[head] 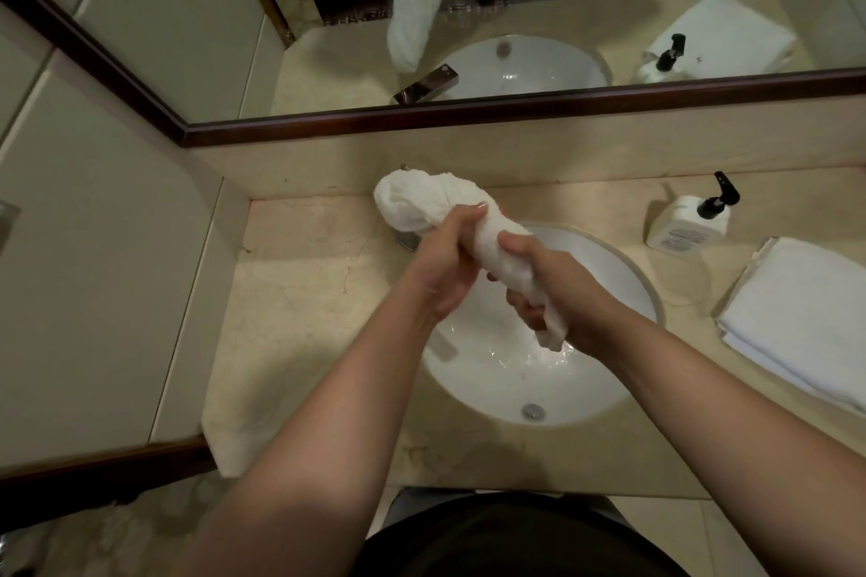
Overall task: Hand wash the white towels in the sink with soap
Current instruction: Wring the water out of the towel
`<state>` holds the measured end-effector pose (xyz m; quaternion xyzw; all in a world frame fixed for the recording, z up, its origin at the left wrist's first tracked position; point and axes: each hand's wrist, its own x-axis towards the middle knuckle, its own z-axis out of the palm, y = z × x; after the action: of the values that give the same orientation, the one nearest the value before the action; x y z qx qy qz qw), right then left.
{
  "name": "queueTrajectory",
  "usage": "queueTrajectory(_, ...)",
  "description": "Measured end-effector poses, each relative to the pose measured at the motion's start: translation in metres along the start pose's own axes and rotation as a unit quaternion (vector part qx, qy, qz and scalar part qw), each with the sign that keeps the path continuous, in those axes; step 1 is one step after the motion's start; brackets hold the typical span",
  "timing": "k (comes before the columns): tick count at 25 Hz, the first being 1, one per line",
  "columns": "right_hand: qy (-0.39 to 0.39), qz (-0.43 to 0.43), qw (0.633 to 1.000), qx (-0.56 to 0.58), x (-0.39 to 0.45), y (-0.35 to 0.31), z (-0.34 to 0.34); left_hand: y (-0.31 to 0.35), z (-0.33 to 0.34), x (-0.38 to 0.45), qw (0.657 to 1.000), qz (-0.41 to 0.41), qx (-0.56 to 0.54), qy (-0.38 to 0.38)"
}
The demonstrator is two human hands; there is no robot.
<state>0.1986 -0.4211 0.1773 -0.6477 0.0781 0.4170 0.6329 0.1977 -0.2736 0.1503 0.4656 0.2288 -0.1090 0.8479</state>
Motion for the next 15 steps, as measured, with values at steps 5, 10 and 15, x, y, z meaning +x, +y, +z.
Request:
queueTrajectory(5,-0.169,0.118,0.968,0.141,0.007,-0.008,-0.014,-0.006,-0.002,-0.007,0.991,0.042,-0.052,-0.112)
queueTrajectory(10,-0.194,0.119,0.962,0.15,0.008,-0.005,-0.004,0.003,0.007,-0.002,0.978,0.009,-0.169,-0.122)
queueTrajectory(15,0.004,-0.019,0.996,0.09,0.002,-0.007,0.017,0.015,0.026,-0.003,0.983,-0.024,-0.168,0.07)
